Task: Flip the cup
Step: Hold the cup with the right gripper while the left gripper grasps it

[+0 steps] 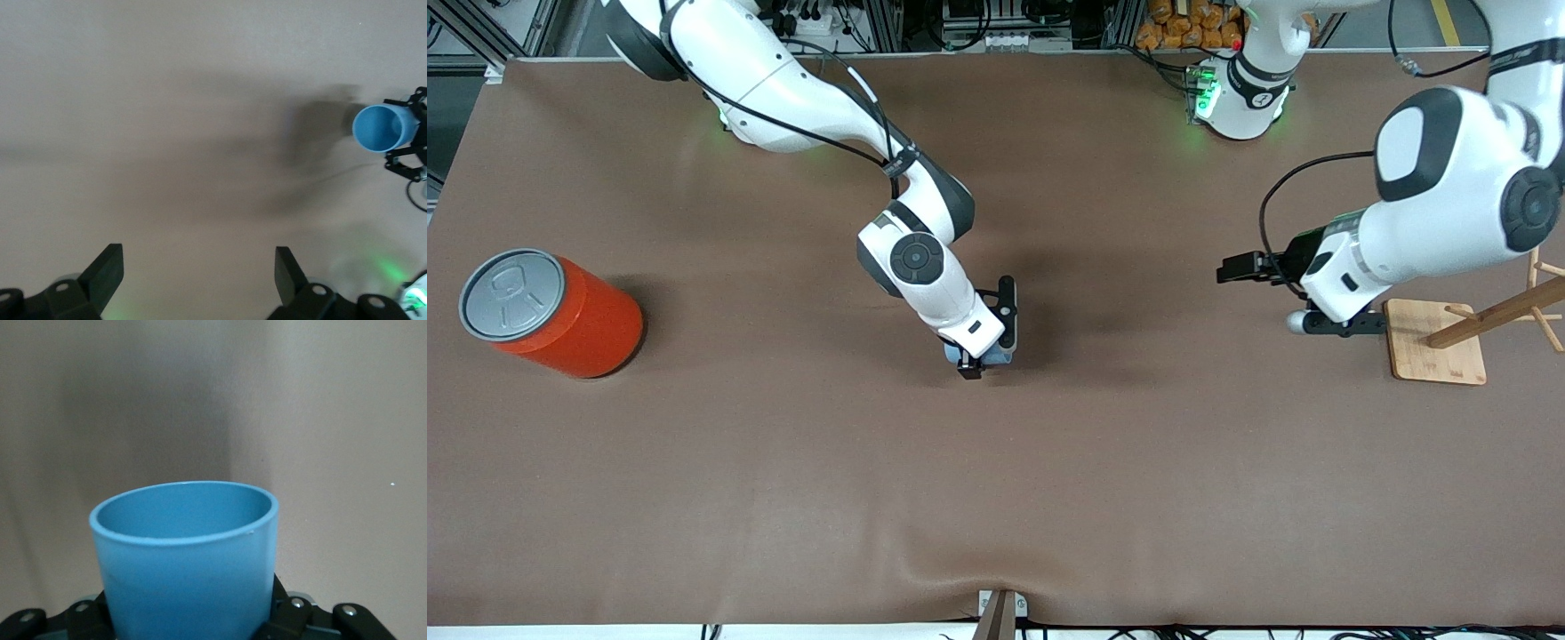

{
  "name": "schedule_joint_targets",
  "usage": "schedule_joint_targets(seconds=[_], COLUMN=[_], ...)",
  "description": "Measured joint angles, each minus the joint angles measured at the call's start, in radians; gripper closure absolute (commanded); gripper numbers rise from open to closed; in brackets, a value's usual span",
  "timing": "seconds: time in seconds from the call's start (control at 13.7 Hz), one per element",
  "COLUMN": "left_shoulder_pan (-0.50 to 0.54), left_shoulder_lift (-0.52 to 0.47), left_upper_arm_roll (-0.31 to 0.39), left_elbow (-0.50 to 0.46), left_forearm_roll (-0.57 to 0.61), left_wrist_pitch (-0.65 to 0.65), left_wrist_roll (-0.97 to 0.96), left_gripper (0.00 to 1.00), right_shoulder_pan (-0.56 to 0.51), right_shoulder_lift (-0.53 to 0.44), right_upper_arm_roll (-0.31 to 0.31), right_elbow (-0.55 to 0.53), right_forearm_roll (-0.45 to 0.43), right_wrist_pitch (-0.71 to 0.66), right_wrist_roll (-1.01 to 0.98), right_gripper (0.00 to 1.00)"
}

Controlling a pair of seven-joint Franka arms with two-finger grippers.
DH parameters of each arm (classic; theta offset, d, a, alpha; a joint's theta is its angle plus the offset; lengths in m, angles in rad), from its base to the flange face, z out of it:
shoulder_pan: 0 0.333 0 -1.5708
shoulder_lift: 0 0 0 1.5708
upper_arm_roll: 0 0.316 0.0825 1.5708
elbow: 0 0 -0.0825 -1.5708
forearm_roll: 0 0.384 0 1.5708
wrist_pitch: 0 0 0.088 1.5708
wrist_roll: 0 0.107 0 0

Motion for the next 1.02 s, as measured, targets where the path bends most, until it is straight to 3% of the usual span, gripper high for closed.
schedule_joint_targets(seconds=[0.07, 0.15, 0.22, 0.29, 0.88, 1.02], left_shoulder_pan=[0.000, -0.001, -0.001, -0.001, -0.049, -0.103], left_shoulder_lift=[0.001, 0.004, 0.012, 0.024, 0.210, 0.246], left_upper_arm_roll=[-0.001, -0.003, -0.003, -0.003, -0.014, -0.017], left_elbow=[-0.034, -0.061, -0.079, -0.091, -0.103, -0.089], left_forearm_roll=[-0.058, -0.109, -0.151, -0.198, -0.672, -0.726], left_wrist_pitch=[0.030, 0.052, 0.072, 0.096, 0.285, 0.365], left_wrist_roll=[0.001, 0.007, 0.017, 0.032, 0.298, 0.310], left_gripper=[0.00, 0.00, 0.00, 0.00, 0.00, 0.10], right_shoulder_pan=[0.001, 0.002, 0.002, 0.002, 0.005, 0.005], right_shoulder_lift=[0.007, 0.017, 0.029, 0.043, 0.063, 0.063], right_upper_arm_roll=[-0.005, -0.010, -0.016, -0.019, -0.020, -0.020], right_elbow=[0.000, 0.000, -0.001, -0.001, 0.010, 0.014], right_forearm_roll=[-0.002, -0.004, -0.006, -0.007, -0.029, -0.029], right_wrist_pitch=[0.007, 0.030, 0.059, 0.081, 0.103, 0.103], right_wrist_roll=[0.000, 0.000, 0.000, 0.000, 0.000, 0.002], right_gripper=[0.95, 0.85, 0.55, 0.01, 0.00, 0.00])
